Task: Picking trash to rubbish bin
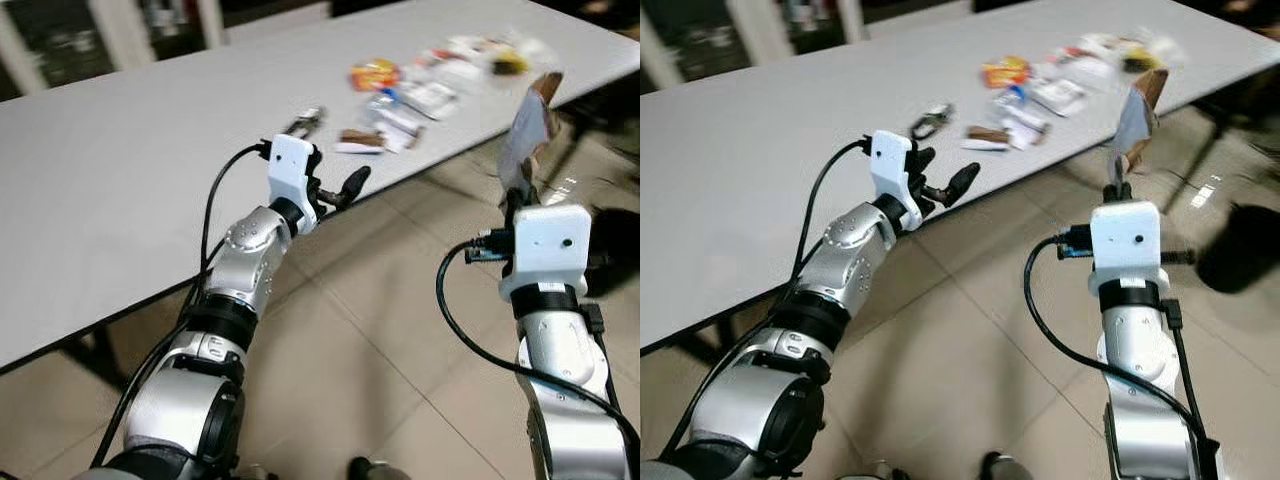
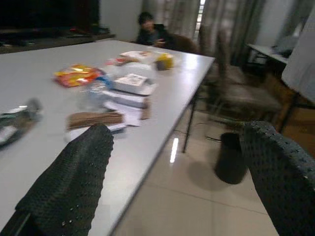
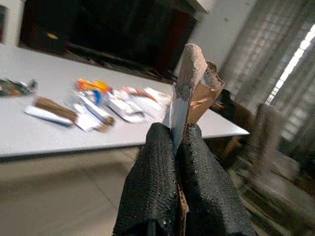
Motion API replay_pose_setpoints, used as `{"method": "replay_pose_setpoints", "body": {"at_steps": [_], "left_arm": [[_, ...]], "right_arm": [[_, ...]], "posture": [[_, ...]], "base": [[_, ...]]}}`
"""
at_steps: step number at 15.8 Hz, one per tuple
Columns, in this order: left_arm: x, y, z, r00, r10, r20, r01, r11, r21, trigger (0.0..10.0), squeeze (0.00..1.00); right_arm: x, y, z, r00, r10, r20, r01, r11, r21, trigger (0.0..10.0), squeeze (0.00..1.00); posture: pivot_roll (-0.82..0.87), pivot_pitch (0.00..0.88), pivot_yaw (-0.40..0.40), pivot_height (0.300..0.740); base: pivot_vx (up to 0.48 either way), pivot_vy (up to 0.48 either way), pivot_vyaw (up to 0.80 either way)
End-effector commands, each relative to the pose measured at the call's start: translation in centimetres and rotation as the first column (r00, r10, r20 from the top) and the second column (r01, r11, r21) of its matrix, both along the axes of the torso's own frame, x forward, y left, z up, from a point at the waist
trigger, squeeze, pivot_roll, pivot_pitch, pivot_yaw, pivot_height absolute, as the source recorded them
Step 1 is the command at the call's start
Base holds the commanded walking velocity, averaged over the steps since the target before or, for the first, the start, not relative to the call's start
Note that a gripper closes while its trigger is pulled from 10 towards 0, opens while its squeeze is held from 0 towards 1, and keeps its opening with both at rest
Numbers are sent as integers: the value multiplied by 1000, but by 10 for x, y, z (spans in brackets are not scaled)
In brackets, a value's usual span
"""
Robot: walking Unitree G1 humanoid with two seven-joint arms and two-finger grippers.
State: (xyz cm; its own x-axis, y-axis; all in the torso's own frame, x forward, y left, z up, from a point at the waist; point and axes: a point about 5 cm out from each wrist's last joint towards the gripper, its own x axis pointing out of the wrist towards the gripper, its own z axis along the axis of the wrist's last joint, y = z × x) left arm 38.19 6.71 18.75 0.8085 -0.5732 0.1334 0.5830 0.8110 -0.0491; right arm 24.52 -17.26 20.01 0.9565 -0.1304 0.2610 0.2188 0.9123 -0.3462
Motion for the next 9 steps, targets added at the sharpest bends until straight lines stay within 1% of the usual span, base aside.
{"method": "replay_pose_setpoints", "body": {"at_steps": [1, 3, 4, 6, 9], "left_arm": [[-1, -2, 0, 1000, 1, 13, -1, 1000, 1, 10000, 0], [-3, -5, -2, 1000, -2, 11, 2, 1000, 3, 10000, 0], [-4, -6, -3, 1000, -3, 9, 3, 1000, 7, 10000, 0], [-3, -7, -4, 1000, -5, 8, 5, 1000, 11, 10000, 0], [-6, -13, -3, 998, -51, 32, 51, 998, 25, 10000, 0]], "right_arm": [[-5, -2, 2, 999, -27, 20, 27, 1000, -5, 10000, 0], [-9, -4, -1, 999, -53, 10, 53, 999, -3, 10000, 0], [-14, -5, -9, 997, -74, -19, 74, 997, 22, 10000, 0], [-16, -3, -13, 997, -67, -36, 69, 997, 42, 10000, 0], [-16, 5, -20, 997, -45, -67, 51, 996, 79, 10000, 0]], "posture": [[98, 104, 22, 740], [98, 104, 22, 740], [82, 110, 26, 740], [82, 110, 26, 740], [62, 122, 35, 740]], "base": [[0, 0, -763], [0, 0, -763], [0, 0, -763], [0, 0, -759], [0, 0, 0]]}}
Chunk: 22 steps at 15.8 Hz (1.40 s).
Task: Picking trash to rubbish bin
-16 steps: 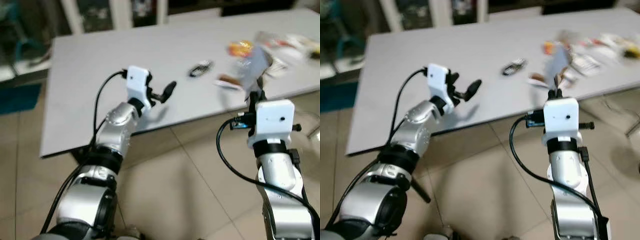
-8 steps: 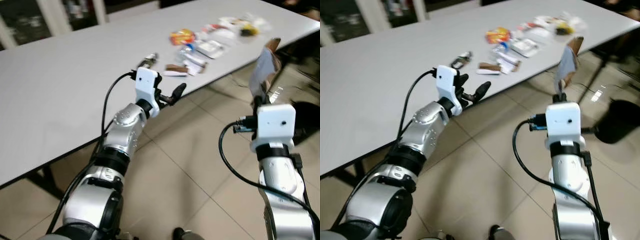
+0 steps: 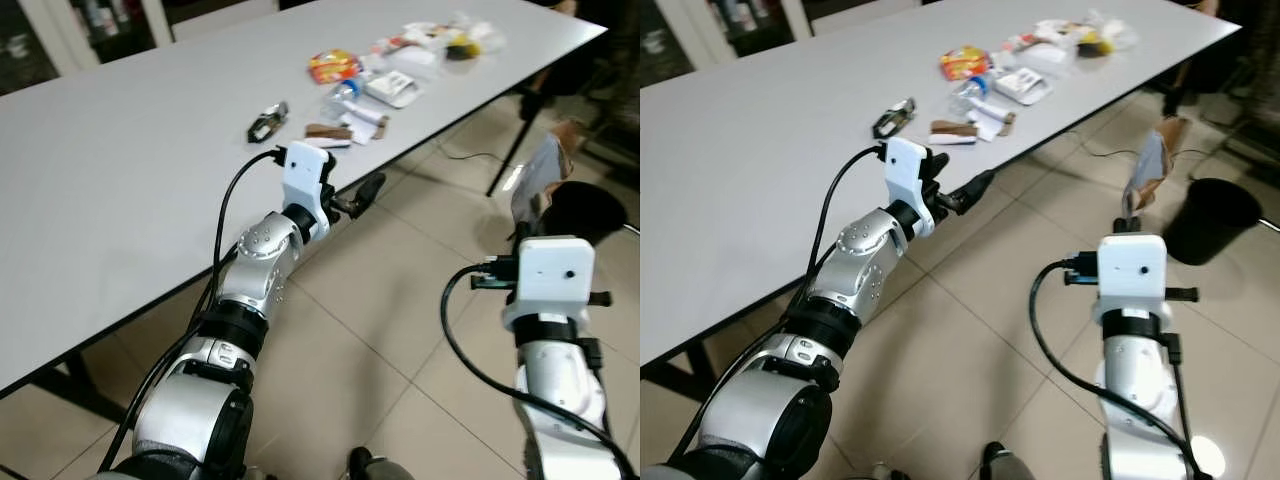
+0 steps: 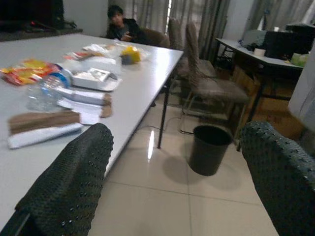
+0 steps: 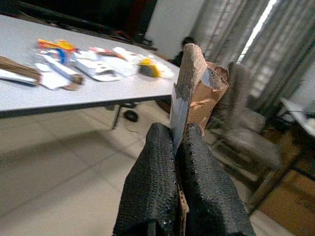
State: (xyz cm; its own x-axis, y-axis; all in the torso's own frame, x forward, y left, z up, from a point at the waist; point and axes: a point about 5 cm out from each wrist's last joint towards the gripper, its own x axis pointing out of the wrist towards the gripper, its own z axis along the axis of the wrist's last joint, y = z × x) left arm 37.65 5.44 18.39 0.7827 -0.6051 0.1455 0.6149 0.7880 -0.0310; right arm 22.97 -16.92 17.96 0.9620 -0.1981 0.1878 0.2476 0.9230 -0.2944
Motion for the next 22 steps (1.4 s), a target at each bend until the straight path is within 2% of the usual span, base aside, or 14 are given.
{"method": "replay_pose_setpoints", "body": {"at_steps": [1, 3, 5, 7, 10, 13, 15, 22], "left_arm": [[-2, -4, 1, 999, -32, 22, 32, 999, 21, 10000, 0], [-4, -8, 0, 999, -47, 26, 46, 999, 27, 10000, 0], [-7, -12, 0, 997, -74, 36, 73, 997, 37, 10000, 0], [-10, -14, -2, 993, -106, 45, 104, 994, 44, 10000, 0], [-15, -13, -9, 991, -131, 42, 129, 990, 52, 10000, 0], [-17, -16, -9, 989, -144, 42, 142, 989, 45, 10000, 0], [-19, -18, -10, 987, -152, 46, 149, 988, 46, 10000, 0], [-21, -19, -12, 986, -160, 46, 158, 986, 46, 10000, 0]], "right_arm": [[-1, 7, -5, 999, 23, -25, -22, 999, 39, 10000, 0], [-2, 18, -21, 991, 74, -111, -63, 993, 101, 10000, 0], [-5, 27, -30, 983, 105, -151, -82, 985, 153, 10000, 0], [-7, 30, -35, 981, 107, -165, -79, 983, 166, 10000, 0], [-8, 28, -34, 982, 99, -162, -74, 985, 155, 10000, 0], [-8, 26, -27, 986, 95, -137, -76, 987, 140, 10000, 0], [-8, 26, -18, 992, 93, -86, -83, 991, 105, 10000, 0], [-7, 24, -12, 994, 90, -59, -85, 993, 85, 10000, 0]], "posture": [[58, 126, 36, 740], [55, 136, 39, 740], [54, 146, 45, 740], [54, 154, 49, 740], [51, 153, 49, 740], [51, 153, 49, 740], [44, 143, 41, 740], [38, 133, 37, 740]], "base": [[0, 0, 0], [0, 0, 0], [0, 0, 0], [0, 0, 0], [415, 0, 0], [480, 0, 0], [480, 0, 0], [480, 0, 0]]}}
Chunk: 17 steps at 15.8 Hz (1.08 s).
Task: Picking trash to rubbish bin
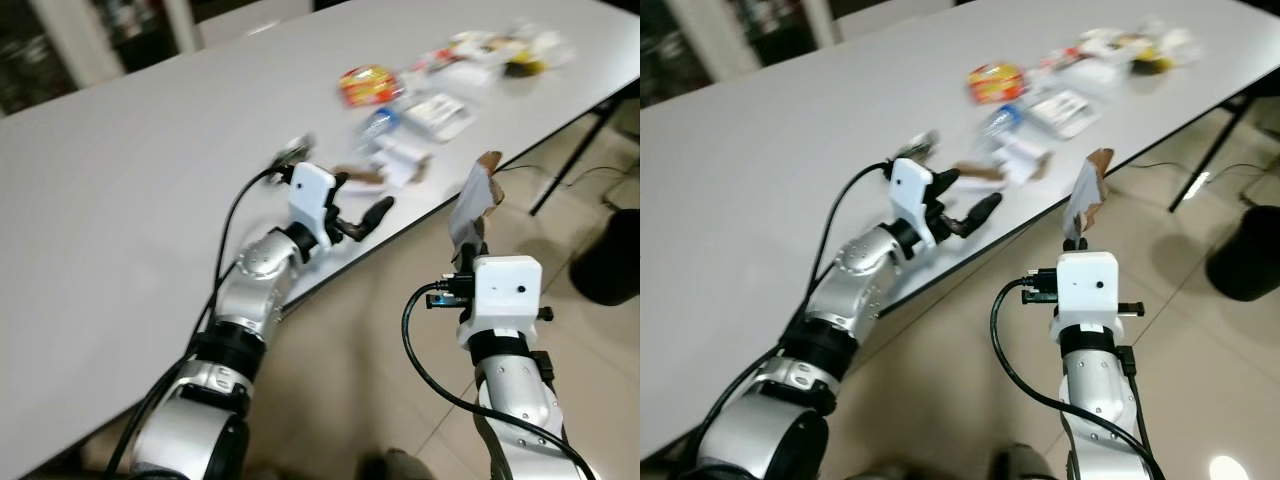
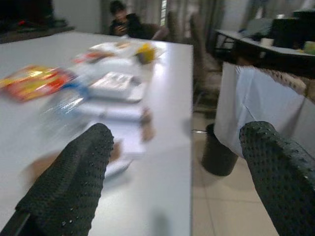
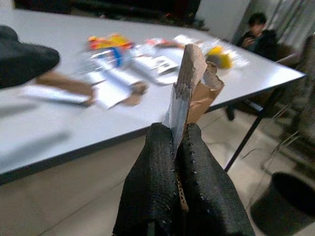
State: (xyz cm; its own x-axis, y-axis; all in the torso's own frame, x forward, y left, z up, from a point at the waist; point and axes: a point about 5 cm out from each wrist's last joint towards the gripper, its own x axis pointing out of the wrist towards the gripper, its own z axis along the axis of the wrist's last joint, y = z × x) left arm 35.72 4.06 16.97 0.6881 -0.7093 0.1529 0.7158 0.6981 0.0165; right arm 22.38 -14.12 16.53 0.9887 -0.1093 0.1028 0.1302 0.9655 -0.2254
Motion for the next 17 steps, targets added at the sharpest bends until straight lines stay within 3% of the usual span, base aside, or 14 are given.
{"method": "replay_pose_setpoints", "body": {"at_steps": [1, 4, 7, 14, 17], "left_arm": [[-2, -5, 2, 1000, -25, 13, 25, 1000, 12, 10000, 0], [-2, -4, 0, 1000, -17, 10, 17, 1000, 19, 10000, 0], [-2, -2, -2, 1000, 12, 11, -12, 1000, 27, 10000, 0], [9, 7, 6, 995, 63, 72, -70, 993, 96, 10000, 0], [15, 13, 8, 992, 85, 91, -97, 984, 146, 10000, 0]], "right_arm": [[-1, -4, 4, 1000, -15, 16, 15, 1000, -15, 10000, 0], [1, -3, 12, 998, -21, 63, 26, 996, -90, 10000, 0], [1, -4, 21, 994, -31, 106, 45, 990, -130, 10000, 0], [3, -3, 50, 976, -41, 214, 63, 993, -100, 10000, 0], [2, -5, 51, 980, -73, 187, 84, 995, -51, 10000, 0]], "posture": [[38, 128, 33, 740], [40, 125, 30, 740], [39, 130, 29, 740], [33, 140, 45, 740], [24, 154, 66, 740]], "base": [[480, 0, 0], [480, 0, 0], [0, 0, 0], [0, 0, 0], [0, 0, 0]]}}
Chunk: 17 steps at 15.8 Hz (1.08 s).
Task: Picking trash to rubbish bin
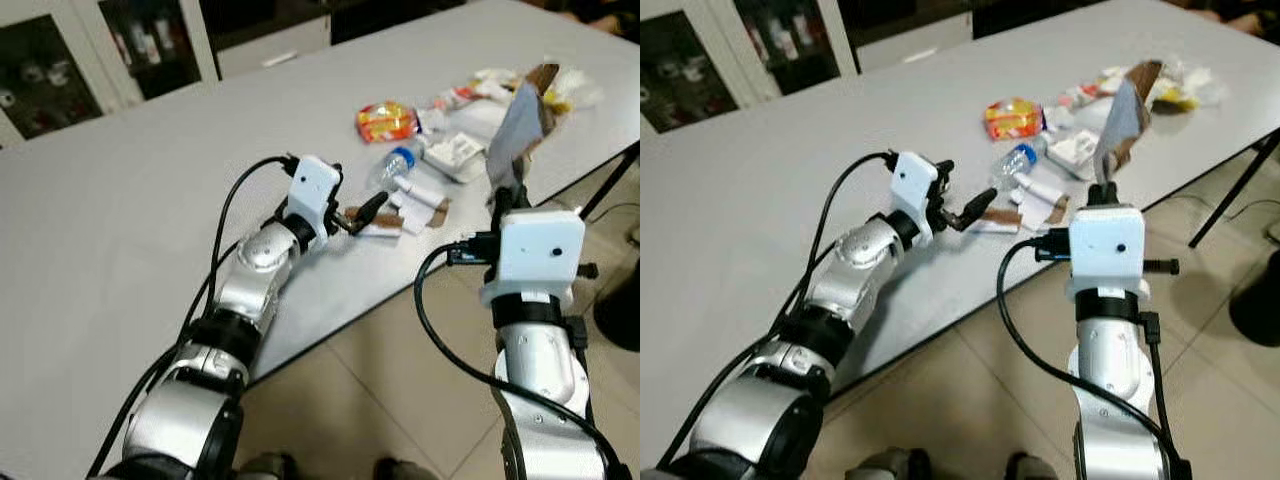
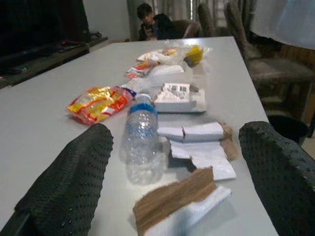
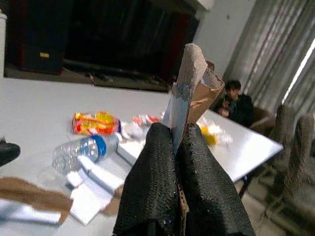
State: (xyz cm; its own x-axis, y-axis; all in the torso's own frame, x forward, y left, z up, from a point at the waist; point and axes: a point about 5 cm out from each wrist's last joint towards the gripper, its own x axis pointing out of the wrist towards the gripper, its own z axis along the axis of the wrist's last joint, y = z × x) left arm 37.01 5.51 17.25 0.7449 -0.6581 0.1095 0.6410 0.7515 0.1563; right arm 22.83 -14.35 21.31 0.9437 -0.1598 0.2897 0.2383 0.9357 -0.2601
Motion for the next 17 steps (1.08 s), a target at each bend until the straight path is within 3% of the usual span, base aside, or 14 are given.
{"method": "replay_pose_setpoints", "body": {"at_steps": [1, 8, 11, 14, 17], "left_arm": [[3, 0, 5, 1000, -5, 23, 4, 999, 32, 10000, 0], [0, 37, -7, 1000, 21, 5, -21, 998, 61, 10000, 0], [-13, 59, -23, 994, 107, -10, -107, 994, -5, 10000, 0], [-30, 70, -39, 991, 133, 28, -134, 990, 41, 10000, 0], [-23, 67, -34, 985, 164, 55, -167, 984, 66, 10000, 0]], "right_arm": [[-4, -3, 3, 1000, -13, -2, 13, 1000, 21, 10000, 0], [-44, -1, -15, 995, -84, -54, 87, 995, 54, 10000, 0], [-59, -6, -23, 987, -128, -94, 134, 989, 60, 10000, 0], [-58, -9, -21, 989, -119, -85, 122, 992, 33, 10000, 0], [-56, -8, -19, 992, -102, -75, 105, 994, 30, 10000, 0]], "posture": [[21, 158, 71, 740], [-37, 199, 140, 740], [-36, 200, 131, 740], [-25, 193, 109, 740], [-24, 198, 98, 740]], "base": [[0, 0, 0], [0, 0, 0], [0, 0, 0], [0, 0, 0], [0, 0, 0]]}}
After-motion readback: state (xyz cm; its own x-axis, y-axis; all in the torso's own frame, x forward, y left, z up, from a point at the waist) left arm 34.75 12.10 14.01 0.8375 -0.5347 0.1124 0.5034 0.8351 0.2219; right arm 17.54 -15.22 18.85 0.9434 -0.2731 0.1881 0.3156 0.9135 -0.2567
